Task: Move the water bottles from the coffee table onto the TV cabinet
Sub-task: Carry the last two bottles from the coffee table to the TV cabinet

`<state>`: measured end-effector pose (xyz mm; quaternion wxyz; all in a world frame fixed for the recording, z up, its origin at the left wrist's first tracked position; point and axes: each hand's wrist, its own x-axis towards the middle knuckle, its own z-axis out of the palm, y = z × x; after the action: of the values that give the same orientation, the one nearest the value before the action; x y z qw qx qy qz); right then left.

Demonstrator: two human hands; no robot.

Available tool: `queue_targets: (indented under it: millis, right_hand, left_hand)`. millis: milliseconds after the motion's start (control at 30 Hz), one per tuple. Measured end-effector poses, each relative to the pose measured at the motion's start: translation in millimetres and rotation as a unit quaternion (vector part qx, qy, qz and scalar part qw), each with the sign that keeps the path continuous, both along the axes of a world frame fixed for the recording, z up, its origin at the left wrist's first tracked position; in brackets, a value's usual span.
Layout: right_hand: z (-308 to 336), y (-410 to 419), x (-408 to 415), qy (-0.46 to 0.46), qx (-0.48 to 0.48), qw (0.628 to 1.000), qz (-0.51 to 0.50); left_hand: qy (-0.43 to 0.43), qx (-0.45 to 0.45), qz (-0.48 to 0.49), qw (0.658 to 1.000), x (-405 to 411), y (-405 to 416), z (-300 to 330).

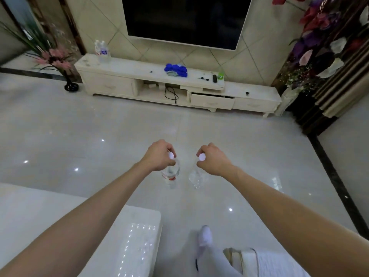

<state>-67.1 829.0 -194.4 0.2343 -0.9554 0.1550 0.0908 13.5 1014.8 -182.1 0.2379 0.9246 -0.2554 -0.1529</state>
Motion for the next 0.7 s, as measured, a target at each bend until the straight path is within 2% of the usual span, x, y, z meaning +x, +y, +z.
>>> queue_targets:
  millis: [333, 467, 700]
  right_hand:
    - [-20.5, -22.4, 263.9, 0.029, 0.014, 0.986, 0.165]
    - [-19.7, 2.3, 365.6, 0.027, 0.008, 0.974, 0.226]
    - [-35.9, 65.1, 530.5, 0.000, 0.014, 0.963, 0.268]
  left_hand:
    - [0.016, 0.031, 0.131, 0.991, 199.0, -5.7, -12.1]
    - [0.009, 0.016, 0.218, 0.976, 260.9, 24.4, -4.4]
    - [0.005, 0.033, 0.295, 0.955, 403.8, 85.3, -19.0]
